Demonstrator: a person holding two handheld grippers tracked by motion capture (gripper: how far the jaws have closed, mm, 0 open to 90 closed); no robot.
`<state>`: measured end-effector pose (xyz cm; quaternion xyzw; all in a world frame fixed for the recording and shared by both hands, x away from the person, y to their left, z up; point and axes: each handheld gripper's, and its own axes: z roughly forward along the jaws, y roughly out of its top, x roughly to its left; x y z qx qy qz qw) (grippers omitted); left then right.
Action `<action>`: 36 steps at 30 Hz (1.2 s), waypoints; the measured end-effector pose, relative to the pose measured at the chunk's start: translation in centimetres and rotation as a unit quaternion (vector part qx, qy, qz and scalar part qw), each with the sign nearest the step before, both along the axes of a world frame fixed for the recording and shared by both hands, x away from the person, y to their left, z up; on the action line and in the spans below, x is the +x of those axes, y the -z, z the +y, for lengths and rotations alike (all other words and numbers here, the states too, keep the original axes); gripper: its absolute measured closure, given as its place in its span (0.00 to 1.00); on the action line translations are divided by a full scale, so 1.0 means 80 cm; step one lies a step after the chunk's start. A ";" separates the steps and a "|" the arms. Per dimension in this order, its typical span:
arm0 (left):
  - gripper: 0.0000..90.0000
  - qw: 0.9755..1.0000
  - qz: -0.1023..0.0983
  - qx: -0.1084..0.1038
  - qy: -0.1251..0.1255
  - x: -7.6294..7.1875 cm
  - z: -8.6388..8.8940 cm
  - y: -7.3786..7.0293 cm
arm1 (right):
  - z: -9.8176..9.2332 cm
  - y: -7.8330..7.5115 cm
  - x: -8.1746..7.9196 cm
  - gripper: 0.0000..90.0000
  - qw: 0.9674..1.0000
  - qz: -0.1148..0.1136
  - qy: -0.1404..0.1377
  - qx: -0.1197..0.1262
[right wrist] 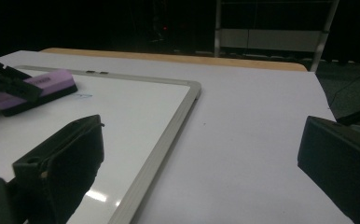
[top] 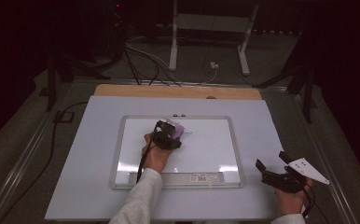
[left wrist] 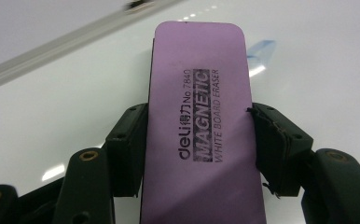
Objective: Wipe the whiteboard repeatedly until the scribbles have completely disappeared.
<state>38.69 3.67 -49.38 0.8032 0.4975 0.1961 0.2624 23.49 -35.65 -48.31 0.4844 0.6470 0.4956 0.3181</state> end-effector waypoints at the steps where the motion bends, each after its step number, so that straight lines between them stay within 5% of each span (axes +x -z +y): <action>1: 0.47 1.000 0.000 -0.001 -0.006 0.002 0.004 0.000 | 0.000 0.000 0.000 0.01 1.000 0.000 0.000 0.000; 8: 0.47 1.000 0.002 0.001 -0.010 0.011 -0.001 0.000 | 0.000 0.000 0.000 0.01 1.000 0.000 0.000 0.000; 17: 0.47 0.999 0.009 0.001 0.032 0.010 -0.041 -0.002 | 0.001 0.000 0.001 0.01 1.000 0.000 -0.002 -0.002; 24: 0.47 0.997 0.012 0.004 0.079 0.002 -0.063 -0.003 | 0.001 0.000 0.000 0.01 1.000 -0.001 -0.001 -0.001; 36: 0.47 1.000 0.012 0.011 0.024 0.020 -0.035 -0.003 | -0.001 0.000 -0.001 0.01 1.000 0.000 0.001 0.000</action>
